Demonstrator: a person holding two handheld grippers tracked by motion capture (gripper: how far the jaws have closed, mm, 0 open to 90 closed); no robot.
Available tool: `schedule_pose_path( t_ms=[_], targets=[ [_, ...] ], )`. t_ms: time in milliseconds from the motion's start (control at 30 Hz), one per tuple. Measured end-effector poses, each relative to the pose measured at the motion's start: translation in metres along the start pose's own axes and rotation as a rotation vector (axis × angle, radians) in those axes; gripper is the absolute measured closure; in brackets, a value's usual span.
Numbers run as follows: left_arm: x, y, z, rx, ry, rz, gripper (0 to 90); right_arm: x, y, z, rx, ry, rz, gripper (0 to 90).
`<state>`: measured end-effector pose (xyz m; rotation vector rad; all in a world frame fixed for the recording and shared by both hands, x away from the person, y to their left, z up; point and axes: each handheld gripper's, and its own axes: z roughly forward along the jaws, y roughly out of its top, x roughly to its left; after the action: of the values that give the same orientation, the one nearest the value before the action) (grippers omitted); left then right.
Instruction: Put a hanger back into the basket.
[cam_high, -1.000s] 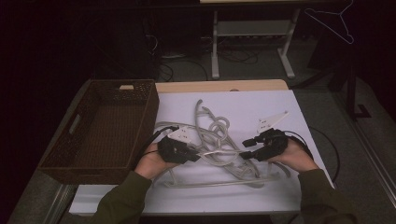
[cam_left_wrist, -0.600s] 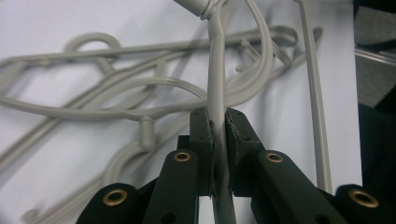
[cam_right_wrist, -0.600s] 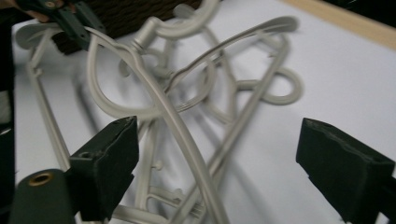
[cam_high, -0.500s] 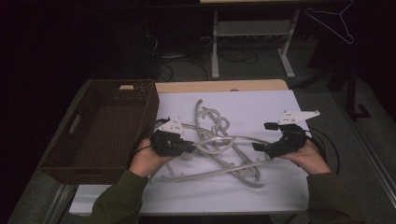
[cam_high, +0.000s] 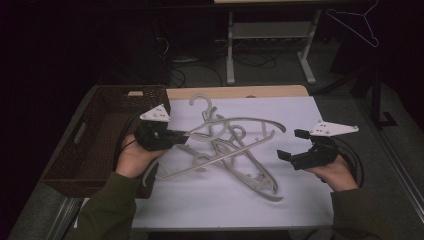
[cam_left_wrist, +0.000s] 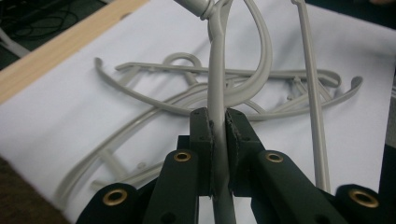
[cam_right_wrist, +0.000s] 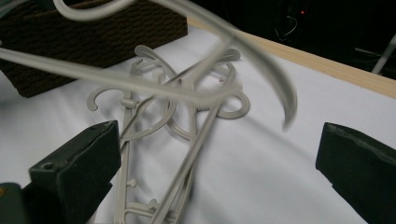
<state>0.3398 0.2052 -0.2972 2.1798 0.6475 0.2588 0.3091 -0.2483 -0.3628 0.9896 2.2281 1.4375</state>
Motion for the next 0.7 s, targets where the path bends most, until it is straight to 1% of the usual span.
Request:
schedule_pose_path(
  t_ms=[33,67,100,133,233,267,300,333,400,433,533,600,633,667,700],
  targets=[
    [0.000,0.000,0.000,0.000,0.000,0.000,83.0,0.000,0.000,0.000,0.000,0.000,0.000,0.0],
    [0.005,0.001,-0.009,-0.008,0.019,-0.010,83.0,0.003,-0.004,0.001,-0.003,-0.007,0.004,0.0],
    [0.005,0.001,-0.009,-0.008,0.019,-0.010,83.0,0.003,-0.004,0.001,-0.003,-0.007,0.004,0.0],
    [0.008,0.002,-0.015,-0.006,0.028,-0.007,83.0,0.005,-0.006,0.001,-0.001,-0.013,0.001,0.0],
    [0.016,0.003,-0.029,-0.016,0.056,-0.022,83.0,0.008,-0.013,0.003,0.000,-0.025,0.014,0.0],
    [0.023,0.003,-0.039,-0.024,0.075,-0.027,83.0,0.008,-0.019,0.004,0.009,-0.040,0.020,0.0],
    [0.023,0.003,-0.039,-0.024,0.075,-0.027,83.0,0.008,-0.019,0.004,0.009,-0.040,0.020,0.0],
    [0.026,0.002,-0.045,-0.027,0.081,-0.028,83.0,0.009,-0.022,0.004,0.006,-0.048,0.030,0.0],
    [0.033,0.000,-0.054,-0.039,0.101,-0.042,82.9,0.009,-0.026,0.003,0.000,-0.056,0.043,0.0],
    [0.041,-0.002,-0.064,-0.046,0.119,-0.054,83.0,0.010,-0.030,0.002,-0.013,-0.061,0.049,0.0],
    [0.051,-0.007,-0.079,-0.052,0.147,-0.071,83.0,0.015,-0.033,0.002,-0.018,-0.074,0.046,0.0],
    [0.058,-0.010,-0.088,-0.060,0.167,-0.084,82.9,0.017,-0.033,0.002,-0.027,-0.080,0.044,0.0],
    [0.058,-0.010,-0.088,-0.060,0.167,-0.084,82.9,0.017,-0.033,0.002,-0.027,-0.080,0.044,0.0],
    [0.065,-0.013,-0.096,-0.060,0.187,-0.094,82.9,0.019,-0.034,0.001,-0.038,-0.083,0.044,0.0],
    [0.065,-0.013,-0.096,-0.060,0.187,-0.094,82.9,0.021,-0.034,0.001,-0.043,-0.084,0.046,0.0]
  ],
)
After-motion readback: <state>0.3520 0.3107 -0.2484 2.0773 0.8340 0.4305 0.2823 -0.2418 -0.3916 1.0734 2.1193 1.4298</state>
